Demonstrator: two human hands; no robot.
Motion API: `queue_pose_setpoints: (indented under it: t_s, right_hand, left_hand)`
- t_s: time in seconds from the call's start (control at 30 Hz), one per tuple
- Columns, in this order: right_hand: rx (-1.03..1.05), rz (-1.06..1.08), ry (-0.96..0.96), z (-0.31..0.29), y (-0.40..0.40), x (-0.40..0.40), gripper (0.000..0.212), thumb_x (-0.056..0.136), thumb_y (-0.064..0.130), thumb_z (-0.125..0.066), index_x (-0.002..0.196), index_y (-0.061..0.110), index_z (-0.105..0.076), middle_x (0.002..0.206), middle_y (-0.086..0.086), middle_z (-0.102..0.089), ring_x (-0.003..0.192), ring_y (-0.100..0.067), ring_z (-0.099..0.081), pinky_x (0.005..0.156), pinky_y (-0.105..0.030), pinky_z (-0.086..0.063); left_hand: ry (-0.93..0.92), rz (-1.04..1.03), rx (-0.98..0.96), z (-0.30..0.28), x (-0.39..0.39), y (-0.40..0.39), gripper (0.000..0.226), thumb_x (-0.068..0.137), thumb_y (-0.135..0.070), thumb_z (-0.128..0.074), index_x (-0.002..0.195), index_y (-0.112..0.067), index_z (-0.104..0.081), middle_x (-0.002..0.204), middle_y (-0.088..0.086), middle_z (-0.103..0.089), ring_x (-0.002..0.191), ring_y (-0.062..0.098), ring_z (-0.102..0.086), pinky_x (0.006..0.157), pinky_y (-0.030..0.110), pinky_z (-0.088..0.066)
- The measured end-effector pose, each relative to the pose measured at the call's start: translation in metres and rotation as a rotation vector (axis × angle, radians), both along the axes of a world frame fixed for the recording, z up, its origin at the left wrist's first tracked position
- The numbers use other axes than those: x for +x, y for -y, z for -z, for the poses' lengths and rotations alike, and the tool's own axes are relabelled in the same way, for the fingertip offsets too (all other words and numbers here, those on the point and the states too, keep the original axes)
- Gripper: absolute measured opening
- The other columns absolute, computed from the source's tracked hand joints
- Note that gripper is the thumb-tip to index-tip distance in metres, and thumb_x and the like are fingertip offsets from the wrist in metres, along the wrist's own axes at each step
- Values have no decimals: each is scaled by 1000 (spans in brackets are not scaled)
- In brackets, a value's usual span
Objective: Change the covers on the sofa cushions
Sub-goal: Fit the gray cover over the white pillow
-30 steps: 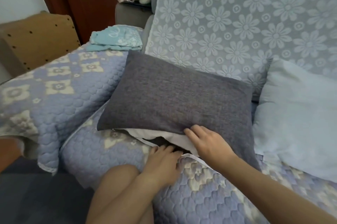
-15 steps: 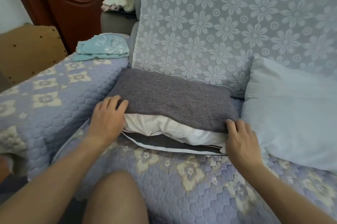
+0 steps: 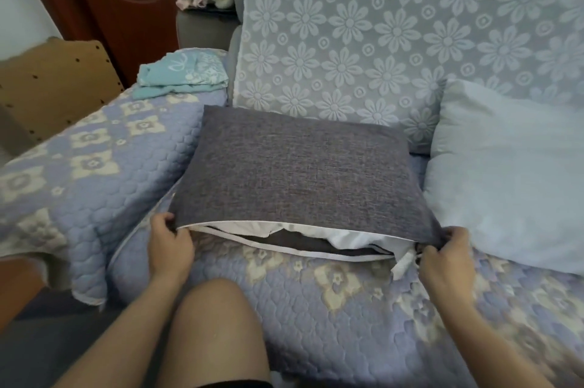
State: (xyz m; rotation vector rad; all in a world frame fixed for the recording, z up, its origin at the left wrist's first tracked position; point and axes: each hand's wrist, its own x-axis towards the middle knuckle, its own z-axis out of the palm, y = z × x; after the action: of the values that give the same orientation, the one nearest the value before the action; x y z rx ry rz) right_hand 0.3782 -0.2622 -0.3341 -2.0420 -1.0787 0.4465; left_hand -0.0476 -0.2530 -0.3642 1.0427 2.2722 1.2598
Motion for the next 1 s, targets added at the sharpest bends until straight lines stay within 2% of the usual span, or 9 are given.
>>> queue_pose_setpoints:
  t_s: [0.17,0.3,0.4,0.47,0.57,0.63,0.7,0.87,1.0]
  right_hand:
    - [127,10,-33,-115,-78,26,8,90,17,-53,99,15,-52,89,-23,-64,81,-40,-64,78,-49,-55]
    - [350,-12,83,-286,-148,37,20,87,16,-61,95,0,-69,101,-28,-68,102,-42,-64,88,-43,-50]
    - [442,-18,149,-397,-152,49,31,81,30,-67,86,0,-71,93,-26,-70,97,-41,-66,86,-45,-55]
    - [501,-3,191,-433,-141,55,34,80,33,-65,83,-1,-70,90,-24,-69,92,-41,-66,82,-45,-55]
    - [625,89,361,-410,-134,49,23,88,24,-58,94,6,-73,111,-23,-62,98,-41,-60,85,-41,-49]
    - [318,-154,568,-360,-143,32,21,89,19,-57,92,6,-73,115,-23,-62,97,-41,-61,79,-37,-48]
    - [33,-307,629,-322,-148,20,17,81,13,-58,87,10,-74,106,-17,-68,94,-36,-64,71,-30,-46]
    - [148,-220,565,-334,-164,18,10,80,15,-62,81,14,-72,96,-16,-66,89,-37,-64,70,-31,-45]
    - [342,-171,491,-334,-167,7,20,86,10,-56,95,10,-74,108,-20,-62,86,-38,-58,77,-36,-45]
  left_hand:
    - [-141,65,117,-156,-3,-66,8,88,-16,-64,89,-10,-59,88,9,-63,86,32,-60,73,38,-45]
    - [-194,91,261,-334,-7,-130,16,78,-33,-66,79,-17,-68,78,6,-70,73,28,-71,74,39,-60]
    - [-549,60,109,-442,-19,-151,40,85,-44,-56,98,-11,-73,101,15,-72,94,39,-67,77,38,-53]
    - [-655,16,73,-482,-30,-149,60,85,-53,-45,113,-7,-70,127,21,-63,114,44,-58,88,45,-51]
    - [-838,5,-11,-455,-39,-143,58,91,-49,-31,103,-7,-69,126,23,-61,112,45,-58,94,47,-50]
    - [-925,142,-312,-402,-30,-141,52,96,-35,-33,112,-2,-70,124,20,-66,112,40,-63,90,41,-52]
    - [-811,195,-496,-364,-25,-131,34,94,-20,-48,115,-2,-69,121,17,-67,112,37,-64,88,38,-53]
    - [-914,-47,-299,-376,-36,-118,32,91,-25,-51,119,-14,-63,123,13,-52,114,41,-57,91,47,-47]
    - [-796,-87,-59,-385,-29,-118,28,96,-21,-45,115,-8,-61,113,15,-49,103,44,-58,89,48,-51]
